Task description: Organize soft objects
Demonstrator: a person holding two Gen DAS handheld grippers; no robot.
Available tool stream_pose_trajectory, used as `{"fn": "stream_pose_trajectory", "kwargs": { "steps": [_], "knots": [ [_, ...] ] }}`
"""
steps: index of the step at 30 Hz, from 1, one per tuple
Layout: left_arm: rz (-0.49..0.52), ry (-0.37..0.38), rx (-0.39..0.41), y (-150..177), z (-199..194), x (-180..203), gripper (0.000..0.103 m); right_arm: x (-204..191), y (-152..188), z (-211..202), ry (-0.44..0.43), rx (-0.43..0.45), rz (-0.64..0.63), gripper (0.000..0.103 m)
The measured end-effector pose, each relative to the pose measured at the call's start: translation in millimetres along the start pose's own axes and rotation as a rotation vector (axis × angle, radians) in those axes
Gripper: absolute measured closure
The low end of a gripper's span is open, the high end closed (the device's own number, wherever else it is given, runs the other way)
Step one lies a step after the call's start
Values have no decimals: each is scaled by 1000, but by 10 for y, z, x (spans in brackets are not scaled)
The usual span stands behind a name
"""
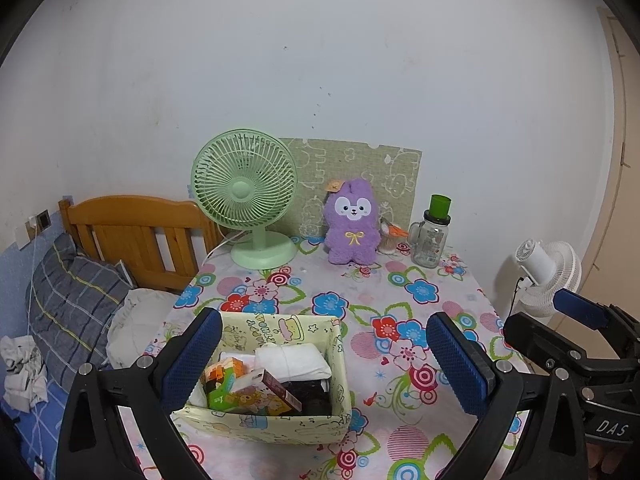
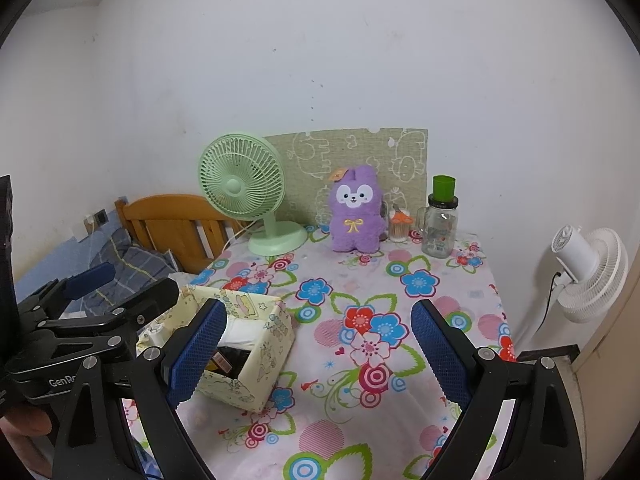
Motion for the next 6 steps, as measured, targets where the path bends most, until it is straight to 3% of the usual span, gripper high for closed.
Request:
{"fn": "stream_pose_trajectory", "kwargs": {
  "steps": [6],
  "knots": [
    [11,-4,8,3,-12,11,0,-9,9,-6,0,1,-4,8]
  ]
}}
Point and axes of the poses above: each gripper's, at about its wrist camera, not at the fingertips, and z roughly the way its jaws point, x to its right, y to its underside, the point moved 3 cm from there along z, roughly the way its jaws point, and after that the axes turned 6 degrees about z, right-handed, at the moved point
